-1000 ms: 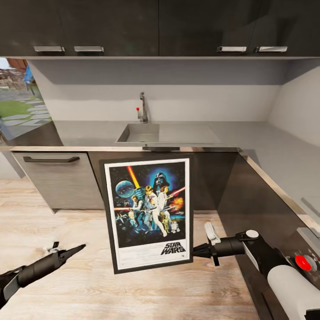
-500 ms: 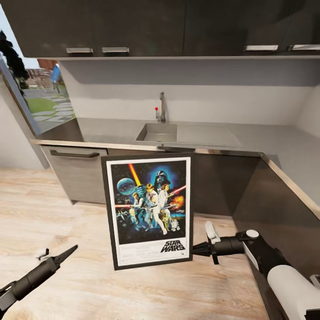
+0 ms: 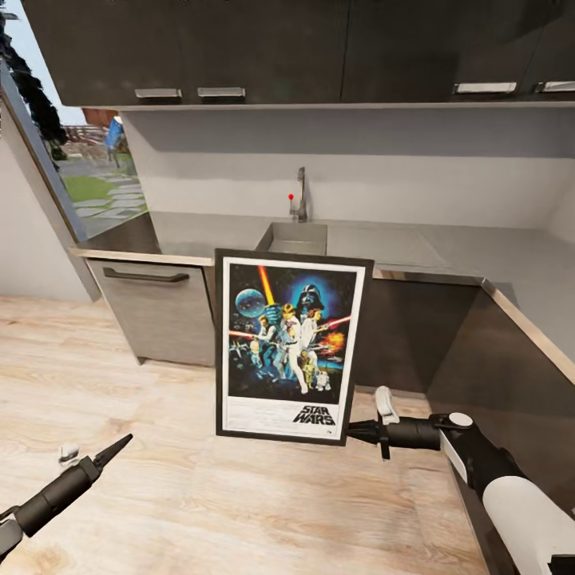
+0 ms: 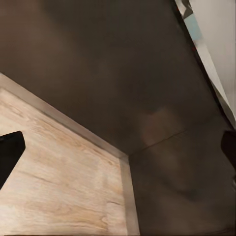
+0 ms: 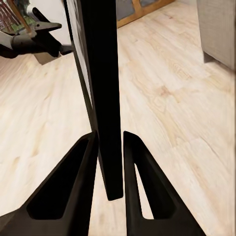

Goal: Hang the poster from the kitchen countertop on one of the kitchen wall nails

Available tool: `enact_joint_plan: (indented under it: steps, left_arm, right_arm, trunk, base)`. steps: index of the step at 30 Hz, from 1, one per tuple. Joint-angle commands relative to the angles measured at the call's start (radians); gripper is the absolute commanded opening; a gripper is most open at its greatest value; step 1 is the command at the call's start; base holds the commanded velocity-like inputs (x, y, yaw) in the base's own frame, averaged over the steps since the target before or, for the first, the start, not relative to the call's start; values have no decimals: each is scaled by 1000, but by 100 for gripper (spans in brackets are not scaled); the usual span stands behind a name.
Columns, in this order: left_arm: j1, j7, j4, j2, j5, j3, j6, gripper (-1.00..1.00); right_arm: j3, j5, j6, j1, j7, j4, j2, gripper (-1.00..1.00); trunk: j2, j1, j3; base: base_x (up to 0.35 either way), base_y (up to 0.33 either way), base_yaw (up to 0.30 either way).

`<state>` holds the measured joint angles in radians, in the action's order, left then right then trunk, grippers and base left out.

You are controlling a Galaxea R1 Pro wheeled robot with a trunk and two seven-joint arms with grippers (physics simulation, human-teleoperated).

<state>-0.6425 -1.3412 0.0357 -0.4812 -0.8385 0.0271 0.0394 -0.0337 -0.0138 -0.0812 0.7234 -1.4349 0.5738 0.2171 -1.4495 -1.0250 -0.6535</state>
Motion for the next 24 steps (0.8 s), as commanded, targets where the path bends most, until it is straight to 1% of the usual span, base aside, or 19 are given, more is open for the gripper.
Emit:
enact_joint_plan:
  steps: [1,5,6,7,9,10,11,12,13,14,15,16,17,18,21,24]
  left_arm:
    - [-1,3,0,0,-3,3,4,100]
    - [-1,23,2,5,-2,5,3,100]
    - [-1,48,7,10,-1,9,3,100]
    - [-1,57,9,11,0,12,3,100]
    - [-1,88,13,25,1,17,4,100]
    - [-1,103,15,37,1,18,4,100]
    - [-1,141,26,63,2,20,4,100]
    - [-2,166,38,74,3,20,4,100]
    - [-1,217,81,90,3,21,6,100]
    - [-1,245,108,96,4,21,8,100]
    - [-1,308,165,107,5,19,11,100]
    - [-1,344,191,113,5,17,12,100]
    - [-1,420,230,126,6,14,13,100]
    - [-1,545,278,143,6,10,11,100]
    - [-2,580,293,146,6,7,11,100]
    - [-2,574,298,145,5,5,11,100]
  right_arm:
    - [-3,-2,-6,1,1,0,1,-100]
    - [-2,-4,5,1,29,0,1,-100]
    - [-2,-4,27,1,41,0,1,-100]
    - [-2,-4,31,1,42,1,1,-100]
    - [-1,-4,39,1,46,1,1,-100]
    - [-1,-4,41,1,47,1,1,-100]
    - [-1,-5,43,1,48,1,1,-100]
    - [-1,-5,44,1,48,1,1,-100]
    - [0,-4,45,1,49,1,1,-100]
    - [0,-4,46,1,49,1,1,-100]
    - [0,-4,46,1,49,1,1,-100]
    - [0,-3,47,1,49,1,1,-100]
    - [0,-3,47,1,49,1,1,-100]
    - [0,-3,47,1,50,1,2,-100]
    - [0,-3,47,1,50,2,2,-100]
    - [0,-3,47,1,51,2,2,-100]
  trunk:
    - [0,0,1]
    - [0,0,7]
    - [0,0,9]
    - [0,0,10]
    - [0,0,13]
    - [0,0,15]
    - [0,0,17]
    - [0,0,18]
    - [0,0,20]
    - [0,0,22]
    - [0,0,23]
    - [0,0,25]
    - [0,0,27]
    - [0,0,28]
    - [0,0,33]
    - [0,0,38]
  base:
    - [0,0,0]
    - [0,0,0]
    - [0,0,0]
    - [0,0,0]
    - [0,0,0]
    - [0,0,0]
    - [0,0,0]
    - [0,0,0]
    - [0,0,0]
    - [0,0,0]
    - [0,0,0]
    - [0,0,0]
    - [0,0,0]
    - [0,0,0]
    - [0,0,0]
    - [0,0,0]
